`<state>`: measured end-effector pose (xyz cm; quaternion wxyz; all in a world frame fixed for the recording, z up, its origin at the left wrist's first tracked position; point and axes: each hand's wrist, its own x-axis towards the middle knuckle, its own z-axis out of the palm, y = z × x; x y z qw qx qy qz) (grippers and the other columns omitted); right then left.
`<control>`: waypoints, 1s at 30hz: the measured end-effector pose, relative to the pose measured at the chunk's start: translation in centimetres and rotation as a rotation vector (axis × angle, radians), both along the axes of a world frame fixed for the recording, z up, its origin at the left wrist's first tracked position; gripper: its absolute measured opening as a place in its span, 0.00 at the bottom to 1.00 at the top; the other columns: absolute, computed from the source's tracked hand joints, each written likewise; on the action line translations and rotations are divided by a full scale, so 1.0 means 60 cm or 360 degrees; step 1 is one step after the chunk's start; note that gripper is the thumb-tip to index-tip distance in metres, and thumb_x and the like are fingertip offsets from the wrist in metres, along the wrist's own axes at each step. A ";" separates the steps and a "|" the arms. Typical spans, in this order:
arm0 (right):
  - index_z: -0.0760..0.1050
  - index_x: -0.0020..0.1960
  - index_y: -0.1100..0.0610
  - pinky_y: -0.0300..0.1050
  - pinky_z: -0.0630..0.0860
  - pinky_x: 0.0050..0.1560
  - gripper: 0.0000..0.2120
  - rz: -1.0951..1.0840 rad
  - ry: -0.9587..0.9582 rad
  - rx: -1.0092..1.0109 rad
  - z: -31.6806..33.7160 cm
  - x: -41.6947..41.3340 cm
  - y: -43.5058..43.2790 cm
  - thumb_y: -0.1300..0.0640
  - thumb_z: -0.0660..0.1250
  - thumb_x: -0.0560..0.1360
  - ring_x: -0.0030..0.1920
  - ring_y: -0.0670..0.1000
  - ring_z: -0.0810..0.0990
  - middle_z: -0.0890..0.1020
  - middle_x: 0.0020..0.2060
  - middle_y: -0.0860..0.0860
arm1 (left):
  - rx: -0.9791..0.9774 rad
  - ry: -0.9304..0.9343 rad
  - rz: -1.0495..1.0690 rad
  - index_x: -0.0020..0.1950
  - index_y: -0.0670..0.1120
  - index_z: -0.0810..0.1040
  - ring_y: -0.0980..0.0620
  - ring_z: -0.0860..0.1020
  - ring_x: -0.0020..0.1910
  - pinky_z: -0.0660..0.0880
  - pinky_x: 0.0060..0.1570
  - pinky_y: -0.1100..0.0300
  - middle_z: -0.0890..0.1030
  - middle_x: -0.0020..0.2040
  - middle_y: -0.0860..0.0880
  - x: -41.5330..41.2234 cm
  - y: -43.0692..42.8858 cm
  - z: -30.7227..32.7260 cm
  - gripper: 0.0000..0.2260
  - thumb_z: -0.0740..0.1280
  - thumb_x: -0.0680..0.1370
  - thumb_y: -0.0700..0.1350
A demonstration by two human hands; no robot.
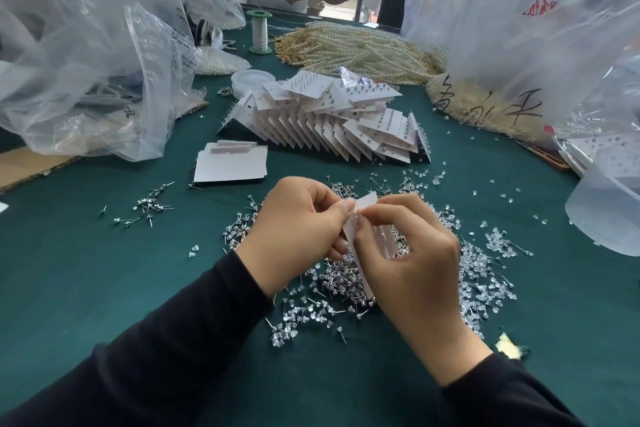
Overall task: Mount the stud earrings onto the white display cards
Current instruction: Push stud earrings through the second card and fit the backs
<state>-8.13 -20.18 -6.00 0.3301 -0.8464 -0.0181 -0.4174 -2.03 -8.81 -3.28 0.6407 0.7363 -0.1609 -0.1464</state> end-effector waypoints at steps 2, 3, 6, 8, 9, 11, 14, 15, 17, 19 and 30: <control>0.80 0.38 0.64 0.27 0.70 0.42 0.03 0.0001 0.0000 0.0013 -0.001 0.000 0.000 0.69 0.72 0.67 0.38 0.43 0.76 0.79 0.36 0.52 | 0.0014 -0.0015 0.0018 0.31 0.42 0.76 0.52 0.75 0.20 0.72 0.22 0.65 0.77 0.24 0.43 0.000 -0.001 -0.001 0.12 0.65 0.76 0.39; 0.80 0.38 0.63 0.27 0.70 0.42 0.03 -0.0007 -0.0006 0.0015 -0.001 0.000 0.001 0.69 0.72 0.67 0.38 0.43 0.75 0.79 0.36 0.52 | 0.0023 -0.0020 0.0025 0.31 0.42 0.76 0.52 0.75 0.20 0.72 0.22 0.65 0.77 0.24 0.43 -0.001 -0.001 -0.001 0.12 0.66 0.76 0.39; 0.79 0.38 0.63 0.26 0.69 0.43 0.04 -0.0035 -0.0015 -0.0006 0.000 0.000 0.001 0.69 0.72 0.66 0.39 0.42 0.75 0.79 0.36 0.52 | 0.0028 -0.0022 0.0038 0.32 0.41 0.76 0.52 0.75 0.20 0.72 0.23 0.65 0.77 0.24 0.43 0.000 -0.001 -0.002 0.12 0.65 0.76 0.40; 0.79 0.38 0.63 0.26 0.69 0.43 0.03 -0.0038 -0.0005 -0.0035 0.000 0.001 0.000 0.69 0.72 0.67 0.39 0.42 0.74 0.79 0.36 0.53 | 0.0038 -0.0038 0.0050 0.31 0.42 0.76 0.53 0.75 0.20 0.72 0.23 0.64 0.77 0.23 0.45 -0.002 -0.001 -0.004 0.13 0.65 0.76 0.40; 0.79 0.38 0.63 0.25 0.69 0.43 0.03 -0.0039 0.0000 -0.0047 0.000 0.001 0.000 0.69 0.71 0.67 0.38 0.42 0.74 0.79 0.36 0.53 | 0.0055 -0.0058 0.0061 0.30 0.43 0.76 0.53 0.75 0.20 0.72 0.23 0.64 0.77 0.22 0.46 -0.003 -0.002 -0.004 0.13 0.66 0.75 0.40; 0.79 0.38 0.63 0.25 0.69 0.43 0.03 -0.0024 0.0017 -0.0056 -0.001 0.001 -0.001 0.69 0.71 0.67 0.38 0.42 0.74 0.78 0.36 0.52 | 0.0093 -0.0099 0.0087 0.29 0.44 0.76 0.53 0.76 0.20 0.73 0.23 0.64 0.76 0.21 0.48 -0.004 -0.002 -0.006 0.13 0.66 0.75 0.40; 0.79 0.38 0.63 0.25 0.68 0.44 0.04 0.0003 0.0042 -0.0047 -0.002 0.002 0.001 0.69 0.71 0.67 0.39 0.42 0.74 0.78 0.37 0.51 | 0.0105 -0.0116 0.0078 0.30 0.44 0.76 0.53 0.76 0.21 0.72 0.23 0.64 0.77 0.21 0.48 -0.004 -0.001 -0.006 0.13 0.66 0.75 0.39; 0.79 0.39 0.63 0.26 0.68 0.44 0.04 0.0014 0.0045 -0.0042 -0.002 0.002 0.002 0.69 0.71 0.67 0.39 0.42 0.74 0.78 0.37 0.50 | 0.0111 -0.0120 0.0065 0.30 0.44 0.76 0.54 0.76 0.21 0.73 0.23 0.64 0.77 0.22 0.48 -0.004 0.000 -0.005 0.13 0.66 0.75 0.39; 0.79 0.39 0.62 0.26 0.68 0.45 0.03 0.0035 0.0043 -0.0040 0.000 0.003 0.004 0.68 0.71 0.68 0.39 0.42 0.74 0.77 0.37 0.50 | 0.0118 -0.0106 0.0025 0.31 0.43 0.76 0.54 0.76 0.21 0.72 0.23 0.64 0.77 0.23 0.48 -0.003 0.002 -0.003 0.13 0.65 0.75 0.39; 0.79 0.40 0.62 0.25 0.68 0.45 0.01 0.0065 0.0033 -0.0034 0.002 0.002 0.005 0.67 0.69 0.69 0.39 0.41 0.74 0.77 0.37 0.50 | 0.0087 -0.0061 -0.0081 0.32 0.41 0.76 0.54 0.75 0.22 0.72 0.22 0.65 0.77 0.24 0.48 0.000 0.005 0.004 0.12 0.65 0.76 0.39; 0.75 0.44 0.59 0.34 0.71 0.48 0.03 -0.0016 -0.0095 0.0162 0.014 -0.005 -0.020 0.65 0.65 0.72 0.43 0.45 0.75 0.75 0.40 0.52 | 0.1297 -0.0479 0.0424 0.46 0.47 0.83 0.48 0.79 0.49 0.72 0.54 0.62 0.83 0.48 0.46 0.106 0.109 0.018 0.05 0.70 0.71 0.42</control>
